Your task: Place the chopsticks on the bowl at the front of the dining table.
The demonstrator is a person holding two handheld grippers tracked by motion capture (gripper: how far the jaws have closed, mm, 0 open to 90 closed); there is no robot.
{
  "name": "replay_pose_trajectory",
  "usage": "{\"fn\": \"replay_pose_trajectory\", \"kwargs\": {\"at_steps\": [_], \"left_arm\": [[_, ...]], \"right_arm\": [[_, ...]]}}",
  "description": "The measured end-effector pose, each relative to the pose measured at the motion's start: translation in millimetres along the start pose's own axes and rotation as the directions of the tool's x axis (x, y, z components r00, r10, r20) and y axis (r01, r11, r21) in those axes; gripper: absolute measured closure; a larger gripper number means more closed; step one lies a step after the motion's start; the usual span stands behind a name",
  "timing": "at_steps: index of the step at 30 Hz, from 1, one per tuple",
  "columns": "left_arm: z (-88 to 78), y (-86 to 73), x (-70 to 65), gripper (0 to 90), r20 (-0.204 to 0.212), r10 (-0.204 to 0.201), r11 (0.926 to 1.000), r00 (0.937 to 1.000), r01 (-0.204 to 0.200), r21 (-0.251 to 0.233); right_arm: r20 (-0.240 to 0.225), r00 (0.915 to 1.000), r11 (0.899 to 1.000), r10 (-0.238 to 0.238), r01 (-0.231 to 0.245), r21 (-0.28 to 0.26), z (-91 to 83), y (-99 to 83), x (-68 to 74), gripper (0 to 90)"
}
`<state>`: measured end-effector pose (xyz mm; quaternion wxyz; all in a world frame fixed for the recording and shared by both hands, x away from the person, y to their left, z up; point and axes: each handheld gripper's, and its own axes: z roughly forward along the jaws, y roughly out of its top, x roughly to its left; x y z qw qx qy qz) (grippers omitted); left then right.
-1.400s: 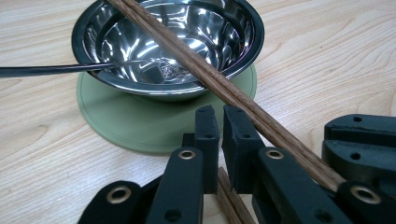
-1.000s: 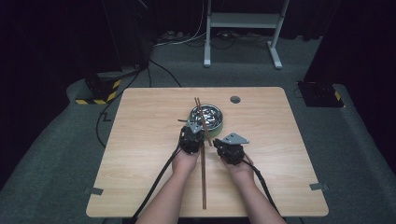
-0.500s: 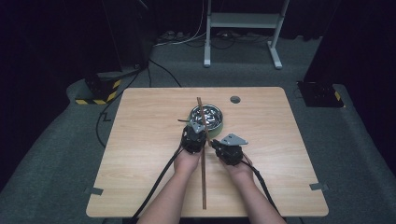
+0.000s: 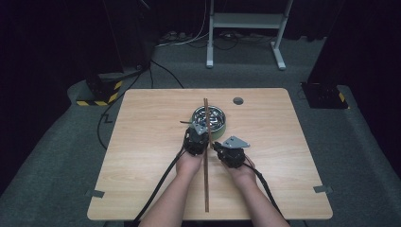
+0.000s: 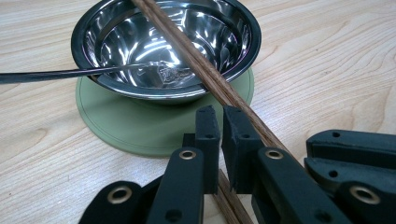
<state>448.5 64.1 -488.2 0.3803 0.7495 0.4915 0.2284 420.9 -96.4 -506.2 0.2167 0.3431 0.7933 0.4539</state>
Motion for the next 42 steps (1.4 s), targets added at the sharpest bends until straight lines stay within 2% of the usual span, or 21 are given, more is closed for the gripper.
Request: {"fn": "replay_pose_trajectory", "kwargs": {"at_steps": [15, 37, 39, 42], "left_arm": [[-0.9, 0.3, -0.7, 84.1, -0.012, 0.013, 0.9999, 0.9998, -0.013, -0.008], [-1.3, 0.4, 0.8, 83.4, -0.015, 0.023, 0.9997, 0.9996, -0.023, -0.009], [-2.5, 0.5, 1.5, 82.7, -0.019, 0.026, 0.9996, 0.9995, -0.027, -0.011], [-7.6, -1.0, 4.3, 80.4, -0.025, 0.035, 0.9992, 0.9991, -0.036, -0.017]], "right_arm": [[-0.001, 0.9997, 1.000, -0.024, 0.024, -0.005, 0.1, 0.5, 2.7, 82.5], [0.003, 0.9998, 1.000, -0.022, 0.022, -0.012, 0.2, 1.0, 4.5, 82.2], [0.006, 0.9996, 0.999, -0.028, 0.029, -0.017, -0.4, 1.2, 3.5, 79.6], [-0.008, 0.9999, 1.000, -0.013, 0.013, -0.025, -4.2, 1.7, 2.3, 73.5]]}}
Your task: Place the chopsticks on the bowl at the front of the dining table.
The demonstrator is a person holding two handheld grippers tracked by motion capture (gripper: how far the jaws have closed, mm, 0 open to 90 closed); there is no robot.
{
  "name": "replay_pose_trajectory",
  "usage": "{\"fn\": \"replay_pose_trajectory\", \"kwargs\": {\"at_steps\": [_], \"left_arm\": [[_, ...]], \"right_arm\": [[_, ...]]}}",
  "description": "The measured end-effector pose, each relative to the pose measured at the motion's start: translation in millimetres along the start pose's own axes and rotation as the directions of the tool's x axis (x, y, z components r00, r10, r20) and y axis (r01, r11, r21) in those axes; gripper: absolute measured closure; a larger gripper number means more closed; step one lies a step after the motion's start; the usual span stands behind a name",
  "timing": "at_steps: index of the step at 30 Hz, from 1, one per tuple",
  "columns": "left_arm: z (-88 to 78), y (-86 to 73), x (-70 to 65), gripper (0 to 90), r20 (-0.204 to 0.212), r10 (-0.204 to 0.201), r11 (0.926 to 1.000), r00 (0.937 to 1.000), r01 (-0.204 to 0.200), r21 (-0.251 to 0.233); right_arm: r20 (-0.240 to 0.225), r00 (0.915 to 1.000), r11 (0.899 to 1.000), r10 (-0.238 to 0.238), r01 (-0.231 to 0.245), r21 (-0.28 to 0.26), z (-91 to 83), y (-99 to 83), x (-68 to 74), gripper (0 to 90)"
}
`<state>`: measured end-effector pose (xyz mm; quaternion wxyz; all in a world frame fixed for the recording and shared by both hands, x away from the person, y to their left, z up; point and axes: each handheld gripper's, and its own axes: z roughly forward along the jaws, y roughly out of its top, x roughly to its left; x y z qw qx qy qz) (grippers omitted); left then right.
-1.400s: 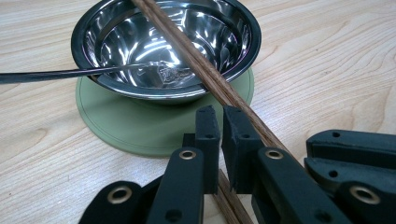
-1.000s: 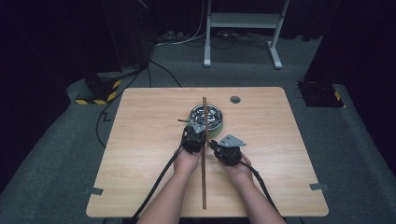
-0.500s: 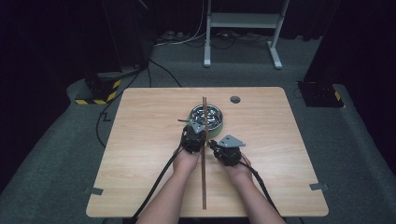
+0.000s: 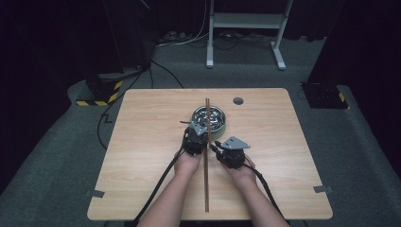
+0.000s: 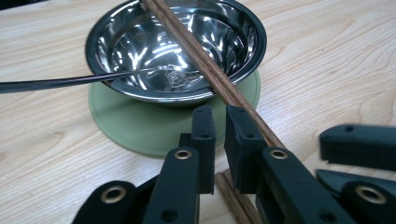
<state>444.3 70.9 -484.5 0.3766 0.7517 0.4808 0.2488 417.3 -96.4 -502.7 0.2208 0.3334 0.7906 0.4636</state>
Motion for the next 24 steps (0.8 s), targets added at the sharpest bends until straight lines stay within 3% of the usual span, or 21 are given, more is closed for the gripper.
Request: {"fn": "replay_pose_trajectory", "kwargs": {"at_steps": [4, 7, 10, 12, 14, 18, 20, 22, 24], "left_arm": [[-13.5, -7.9, 12.4, 75.6, -0.034, 0.008, 0.9998, 0.9994, -0.009, -0.015], [-27.4, -18.6, 27.6, 71.9, -0.059, -0.008, 0.9995, 0.9982, 0.006, -0.030], [-40.6, -33.1, 42.2, 67.0, -0.109, -0.007, 0.9997, 0.9940, 0.004, -0.024], [-47.6, -42.4, 51.3, 62.9, -0.145, 0.008, 1.0000, 0.9895, -0.008, -0.004], [-54.4, -51.5, 59.5, 57.1, -0.175, 0.004, 1.0000, 0.9845, -0.003, 0.003], [-63.4, -69.3, 74.3, 51.7, -0.213, -0.015, 0.9996, 0.9769, 0.020, 0.021], [-66.2, -78.0, 78.8, 49.2, -0.224, -0.023, 0.9989, 0.9743, 0.032, 0.035], [-65.6, -84.9, 80.9, 46.0, -0.237, -0.023, 0.9957, 0.9712, 0.044, 0.082], [-63.4, -91.8, 81.6, 43.3, -0.241, 0.007, 0.9937, 0.9705, 0.020, 0.110]], "right_arm": [[-0.001, 1.0000, 1.000, 0.002, -0.002, -0.002, -4.9, -1.1, -2.7, 72.1], [-0.016, 0.9998, 1.000, 0.009, -0.009, 0.001, -7.7, -2.0, -5.3, 74.4], [-0.031, 0.9995, 1.000, -0.006, 0.006, -0.001, -10.2, -2.9, -6.4, 76.0], [-0.026, 0.9996, 1.000, 0.005, -0.005, -0.001, -12.5, -2.0, -4.5, 75.6], [-0.010, 0.9998, 1.000, -0.019, 0.019, 0.011, -17.7, -3.3, 0.3, 74.5], [0.067, 0.9967, 0.998, -0.045, 0.042, 0.044, -23.7, -11.8, 13.2, 71.7], [0.072, 0.9973, 0.999, -0.015, 0.012, 0.034, -24.0, -11.0, 12.4, 73.7], [0.072, 0.9974, 1.000, 0.012, -0.013, 0.022, -23.8, -10.2, 12.2, 75.4], [0.067, 0.9976, 0.999, 0.019, -0.021, 0.033, -23.1, -10.8, 15.1, 76.2]]}}
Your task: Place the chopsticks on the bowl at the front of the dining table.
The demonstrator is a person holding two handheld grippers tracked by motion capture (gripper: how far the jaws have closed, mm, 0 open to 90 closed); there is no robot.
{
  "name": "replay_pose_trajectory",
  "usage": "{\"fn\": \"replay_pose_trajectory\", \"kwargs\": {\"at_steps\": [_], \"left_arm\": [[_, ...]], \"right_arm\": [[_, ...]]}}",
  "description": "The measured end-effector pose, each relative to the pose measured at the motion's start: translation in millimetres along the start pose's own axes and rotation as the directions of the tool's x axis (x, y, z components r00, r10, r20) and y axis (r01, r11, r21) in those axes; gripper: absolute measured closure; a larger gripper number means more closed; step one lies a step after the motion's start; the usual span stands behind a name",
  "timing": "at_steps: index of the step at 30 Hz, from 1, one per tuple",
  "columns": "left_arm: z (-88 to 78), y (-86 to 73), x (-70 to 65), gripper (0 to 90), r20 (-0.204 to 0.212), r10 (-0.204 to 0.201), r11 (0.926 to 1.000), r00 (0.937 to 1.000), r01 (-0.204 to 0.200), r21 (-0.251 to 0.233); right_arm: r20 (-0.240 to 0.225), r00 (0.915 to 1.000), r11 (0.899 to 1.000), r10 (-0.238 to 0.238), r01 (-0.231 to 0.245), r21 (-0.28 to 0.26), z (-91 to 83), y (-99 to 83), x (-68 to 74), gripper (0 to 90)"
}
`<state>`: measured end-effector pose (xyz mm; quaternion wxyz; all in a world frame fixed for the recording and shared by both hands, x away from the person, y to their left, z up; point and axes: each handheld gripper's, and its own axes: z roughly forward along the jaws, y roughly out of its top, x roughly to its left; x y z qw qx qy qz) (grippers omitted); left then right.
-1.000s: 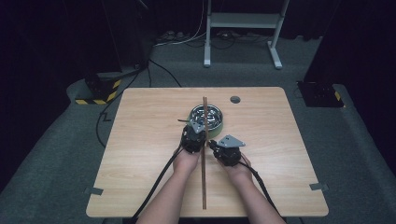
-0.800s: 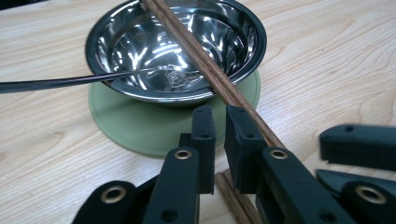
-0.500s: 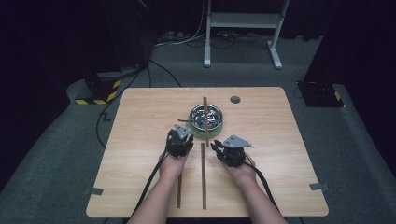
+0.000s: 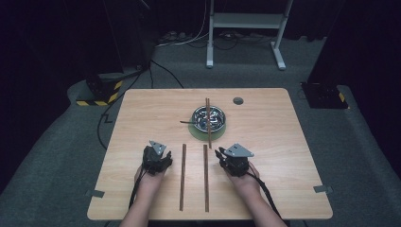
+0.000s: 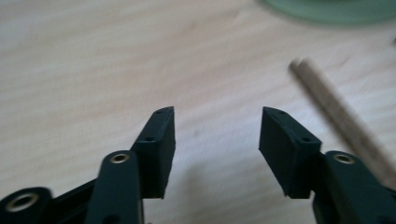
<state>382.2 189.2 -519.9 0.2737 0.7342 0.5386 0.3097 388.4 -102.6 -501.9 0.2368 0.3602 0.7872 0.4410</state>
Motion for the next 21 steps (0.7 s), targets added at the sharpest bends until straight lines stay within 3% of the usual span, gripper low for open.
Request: {"fn": "replay_pose_trajectory", "kwargs": {"at_steps": [2, 4, 7, 15, 21], "left_arm": [[2.3, -7.8, 1.9, 41.6, 0.029, -0.027, 0.9987, 0.9992, 0.028, -0.042], [2.5, -8.6, 5.3, 39.3, 0.036, -0.081, 0.9961, 0.9961, 0.082, -0.030], [1.8, -9.3, 8.5, 38.2, 0.045, -0.104, 0.9944, 0.9936, 0.105, -0.014], [-0.4, -9.9, 1.9, 38.6, 0.034, -0.042, 0.9986, 0.9985, 0.043, -0.031], [-0.2, -9.9, 1.3, 38.9, 0.034, -0.043, 0.9984, 0.9985, 0.045, -0.036]], "right_arm": [[0.014, 0.9997, 1.000, -0.022, 0.022, 0.000, 1.5, -0.2, 3.3, 77.0], [0.022, 0.9993, 1.000, -0.029, 0.029, -0.006, 3.4, 0.2, 5.8, 77.7], [0.028, 0.9990, 0.999, -0.034, 0.034, 0.001, 7.1, 1.3, 9.4, 78.6], [0.031, 0.9977, 0.998, -0.060, 0.060, 0.001, 13.9, 0.7, 14.4, 78.8], [0.033, 0.9977, 0.998, -0.059, 0.060, -0.005, 16.0, 1.9, 13.7, 78.8]]}}
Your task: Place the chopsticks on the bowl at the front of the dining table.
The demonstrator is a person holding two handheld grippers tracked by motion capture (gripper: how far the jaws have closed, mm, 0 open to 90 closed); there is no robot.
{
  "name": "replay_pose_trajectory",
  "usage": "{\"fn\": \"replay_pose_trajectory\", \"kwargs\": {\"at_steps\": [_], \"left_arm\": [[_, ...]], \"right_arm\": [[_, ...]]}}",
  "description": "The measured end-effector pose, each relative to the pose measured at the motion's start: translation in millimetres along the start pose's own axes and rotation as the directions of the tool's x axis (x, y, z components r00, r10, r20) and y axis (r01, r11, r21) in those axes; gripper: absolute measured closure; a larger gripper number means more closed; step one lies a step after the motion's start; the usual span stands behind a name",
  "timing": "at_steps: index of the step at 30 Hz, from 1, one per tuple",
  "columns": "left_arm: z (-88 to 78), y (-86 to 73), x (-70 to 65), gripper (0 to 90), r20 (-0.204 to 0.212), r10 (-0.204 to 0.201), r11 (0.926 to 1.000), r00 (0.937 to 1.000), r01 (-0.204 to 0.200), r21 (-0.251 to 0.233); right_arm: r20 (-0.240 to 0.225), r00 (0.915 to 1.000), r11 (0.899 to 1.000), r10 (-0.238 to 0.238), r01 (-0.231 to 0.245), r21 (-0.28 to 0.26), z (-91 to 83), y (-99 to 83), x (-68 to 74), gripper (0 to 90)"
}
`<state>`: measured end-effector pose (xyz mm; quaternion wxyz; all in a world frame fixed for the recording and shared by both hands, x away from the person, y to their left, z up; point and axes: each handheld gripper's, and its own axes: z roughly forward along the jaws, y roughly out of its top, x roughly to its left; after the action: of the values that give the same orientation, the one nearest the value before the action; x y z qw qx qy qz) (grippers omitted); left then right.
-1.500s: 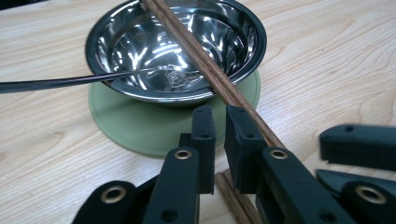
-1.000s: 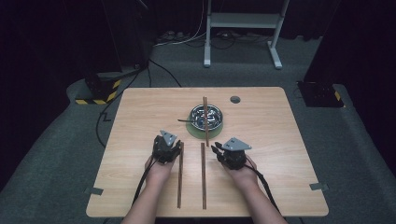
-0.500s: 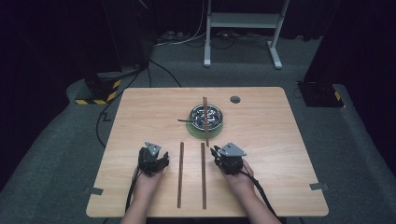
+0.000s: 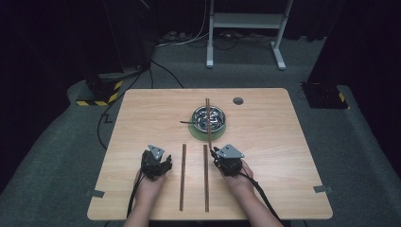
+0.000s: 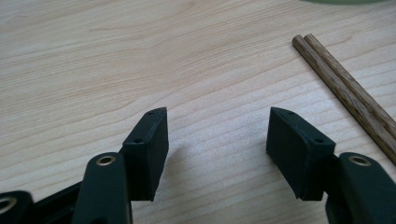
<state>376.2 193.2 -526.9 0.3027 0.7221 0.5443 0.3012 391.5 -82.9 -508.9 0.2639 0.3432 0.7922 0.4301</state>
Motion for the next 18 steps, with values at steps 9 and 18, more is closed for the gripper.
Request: {"fn": "replay_pose_trajectory", "kwargs": {"at_steps": [9, 18], "left_arm": [[-0.5, -0.1, -0.7, 39.2, -0.007, 0.013, 0.9999, 0.9999, -0.013, 0.001], [-1.0, -0.3, -2.3, 39.7, -0.015, 0.017, 0.9999, 0.9997, -0.017, 0.001]], "right_arm": [[0.010, 0.9999, 1.000, -0.003, 0.003, 0.008, 1.1, -1.4, 1.2, 79.6], [0.016, 0.9999, 1.000, -0.006, 0.006, -0.001, 2.3, -1.2, 0.0, 79.5]]}}
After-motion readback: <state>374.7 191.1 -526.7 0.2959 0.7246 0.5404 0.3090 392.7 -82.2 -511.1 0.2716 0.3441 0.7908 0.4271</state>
